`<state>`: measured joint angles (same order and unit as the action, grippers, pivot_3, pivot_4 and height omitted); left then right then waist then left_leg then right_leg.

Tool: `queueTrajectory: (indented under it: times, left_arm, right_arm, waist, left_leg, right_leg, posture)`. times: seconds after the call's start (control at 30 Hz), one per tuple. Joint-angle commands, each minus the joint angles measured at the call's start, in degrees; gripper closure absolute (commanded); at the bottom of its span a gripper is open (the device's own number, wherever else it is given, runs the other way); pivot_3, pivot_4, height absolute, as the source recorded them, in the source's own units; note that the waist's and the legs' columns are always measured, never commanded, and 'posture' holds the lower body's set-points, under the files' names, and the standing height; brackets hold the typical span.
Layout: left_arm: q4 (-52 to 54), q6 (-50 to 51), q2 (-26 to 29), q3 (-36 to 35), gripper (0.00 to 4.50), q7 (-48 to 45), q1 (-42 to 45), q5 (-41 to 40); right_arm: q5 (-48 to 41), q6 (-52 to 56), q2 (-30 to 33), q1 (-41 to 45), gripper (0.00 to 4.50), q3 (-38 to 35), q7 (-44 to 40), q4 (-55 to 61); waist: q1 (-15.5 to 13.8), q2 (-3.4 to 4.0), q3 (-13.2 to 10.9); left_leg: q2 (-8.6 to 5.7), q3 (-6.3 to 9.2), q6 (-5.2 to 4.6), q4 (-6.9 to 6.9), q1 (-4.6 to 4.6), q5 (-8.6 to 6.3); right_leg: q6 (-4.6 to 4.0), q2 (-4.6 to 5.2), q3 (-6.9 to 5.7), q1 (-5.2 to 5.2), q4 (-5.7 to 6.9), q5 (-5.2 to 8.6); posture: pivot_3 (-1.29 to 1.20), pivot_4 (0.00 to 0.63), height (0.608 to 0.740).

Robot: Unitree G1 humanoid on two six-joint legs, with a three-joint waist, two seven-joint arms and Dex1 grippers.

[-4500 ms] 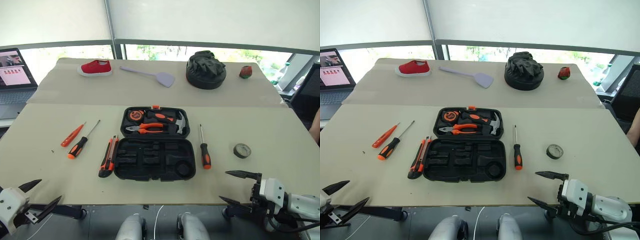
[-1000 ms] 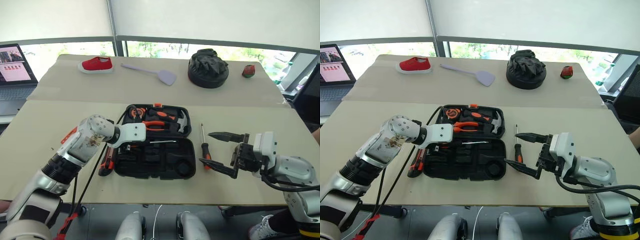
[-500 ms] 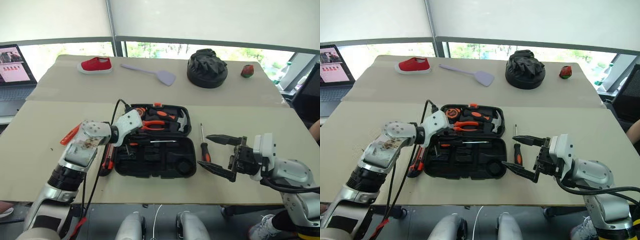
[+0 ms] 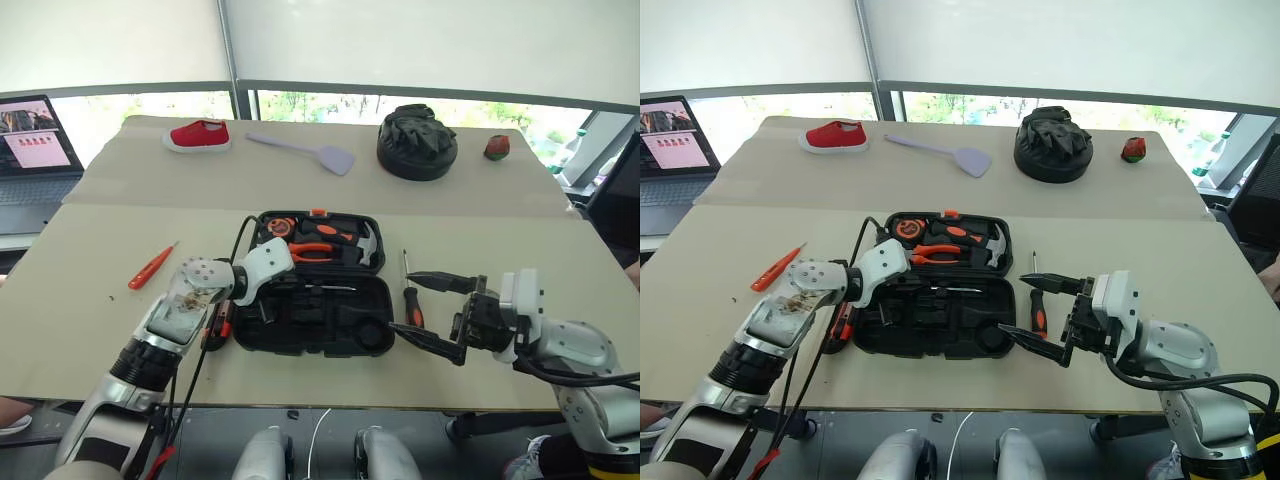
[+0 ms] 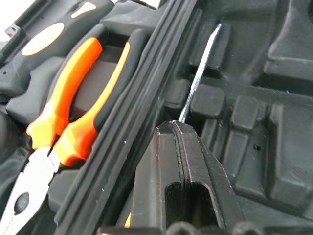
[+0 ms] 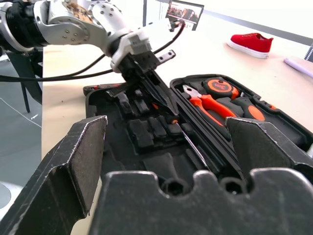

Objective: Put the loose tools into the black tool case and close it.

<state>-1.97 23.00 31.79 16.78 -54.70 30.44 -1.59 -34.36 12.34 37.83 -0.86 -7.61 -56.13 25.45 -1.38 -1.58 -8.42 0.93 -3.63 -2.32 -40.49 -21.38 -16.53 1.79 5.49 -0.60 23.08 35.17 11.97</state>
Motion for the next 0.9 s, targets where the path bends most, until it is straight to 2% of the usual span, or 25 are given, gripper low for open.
queueTrajectory:
  times: [0.03,0.07,0.1,0.17,0.3,0.4,0.43,0.53,0.6,0.73,0.8,0.9]
  left_arm:
    - [-1.53,-1.34,-1.12,-1.14,4.46,-0.26,-2.31,-1.82]
    - [-0.82,-2.47,-1.39,-3.28,4.46,-0.68,-2.73,-3.97]
    - [0.95,-2.17,-1.36,-6.14,4.22,-2.88,-3.69,-8.07]
    - [4.61,-7.91,0.03,-12.14,3.79,-8.75,-6.64,-15.32]
    - [3.63,-17.0,3.67,-20.15,2.35,-16.66,-11.23,-22.08]
    - [3.63,-16.1,5.67,-26.26,1.37,-21.3,-14.09,-29.79]
    - [3.33,-16.22,6.64,-27.73,0.95,-22.31,-15.16,-30.64]
    - [1.81,-16.84,9.56,-30.6,0.03,-25.69,-19.23,-31.85]
    - [0.49,-17.65,10.83,-31.83,0.03,-27.54,-22.34,-32.07]
    - [0.25,-18.83,10.77,-31.44,0.03,-28.79,-23.27,-32.06]
    - [1.85,-19.2,9.98,-30.67,0.03,-28.56,-22.77,-32.32]
    - [5.54,-19.81,8.06,-28.25,0.03,-28.01,-22.28,-32.13]
  right_arm:
    - [-0.39,-0.69,-0.22,-1.55,0.0,-3.33,1.73,1.17]
    - [-0.54,-0.75,-0.29,-2.49,0.0,-4.52,2.31,0.99]
    - [-0.88,-0.75,-0.31,-4.07,0.0,-6.1,2.77,0.86]
    - [0.03,-2.5,-1.07,-9.08,0.0,-10.41,3.85,-0.28]
    - [3.81,-6.56,-3.19,-20.8,0.0,-16.27,4.62,-1.77]
    - [10.45,-3.91,-3.4,-27.05,0.0,-17.34,10.58,-1.72]
    - [10.07,-3.26,-4.09,-28.4,0.0,-17.72,11.32,-1.54]
    - [7.09,0.69,-5.68,-30.82,0.0,-18.56,13.52,-0.37]
    - [3.02,5.85,-6.72,-30.43,0.0,-19.49,16.12,0.01]
    - [0.01,11.92,-4.49,-27.3,0.0,-18.7,16.71,1.16]
    - [-2.72,18.03,-2.85,-22.54,0.0,-18.34,20.0,2.35]
    - [-2.5,30.0,2.68,-11.66,0.0,-14.02,25.43,3.14]
  waist:
    - [-0.11,0.01,0.01]
    - [-0.16,0.04,0.03]
    - [-0.15,0.04,0.03]
    - [0.03,0.04,0.03]
    - [-0.05,0.04,0.04]
    - [0.24,0.23,0.14]
    - [0.51,0.24,0.15]
    - [1.03,0.23,0.15]
    - [1.22,0.25,0.16]
    - [1.13,0.25,0.15]
    - [0.88,0.25,0.15]
    - [0.86,0.25,0.16]
  left_leg:
    - [0.0,0.0,0.0,0.01,0.01,0.0]
    - [0.0,0.0,0.0,0.02,0.0,0.0]
    - [0.0,0.01,0.0,0.03,-0.01,0.0]
    - [0.0,0.0,-0.02,0.09,-0.19,-0.01]
    - [0.0,0.02,0.03,0.1,-1.04,0.02]
    - [0.0,-0.03,0.04,0.14,-0.96,0.03]
    - [0.0,-0.06,0.01,0.14,-0.92,0.01]
    - [0.02,-0.11,0.02,0.12,-0.83,0.02]
    - [0.05,-0.13,0.02,0.13,-0.72,0.02]
    - [0.05,-0.13,0.02,0.21,-0.73,0.02]
    - [0.05,-0.12,0.02,0.2,-0.75,0.02]
    - [0.02,-0.16,0.02,0.19,-0.75,0.02]
  right_leg:
    - [0.0,0.02,0.0,-0.01,-0.02,0.0]
    - [0.01,0.04,0.01,0.0,-0.02,0.0]
    - [0.02,0.07,0.01,0.02,-0.03,0.0]
    - [0.03,0.1,0.03,0.19,-0.04,0.01]
    - [-0.01,0.1,0.03,1.14,0.18,-0.01]
    - [-0.06,0.09,0.04,1.08,0.13,0.01]
    - [-0.05,0.13,0.07,1.03,0.12,0.01]
    - [-0.03,0.12,0.13,0.98,0.04,0.03]
    - [-0.13,0.06,0.2,0.96,0.06,0.09]
    - [-0.12,0.02,0.27,1.03,0.07,0.09]
    - [-0.11,0.02,0.26,1.02,0.06,0.08]
    - [-0.13,0.05,0.34,1.02,0.05,0.05]
  posture:
    - [0.0,0.15,0.74]
    - [0.0,0.15,0.74]
    - [0.0,0.15,0.74]
    - [0.0,0.15,0.74]
    - [0.0,0.15,0.74]
    - [0.0,0.15,0.74]
    - [0.0,0.15,0.74]
    - [0.0,0.15,0.74]
    - [0.0,0.15,0.74]
    - [0.0,0.15,0.74]
    - [0.0,0.15,0.74]
    - [0.0,0.15,0.74]
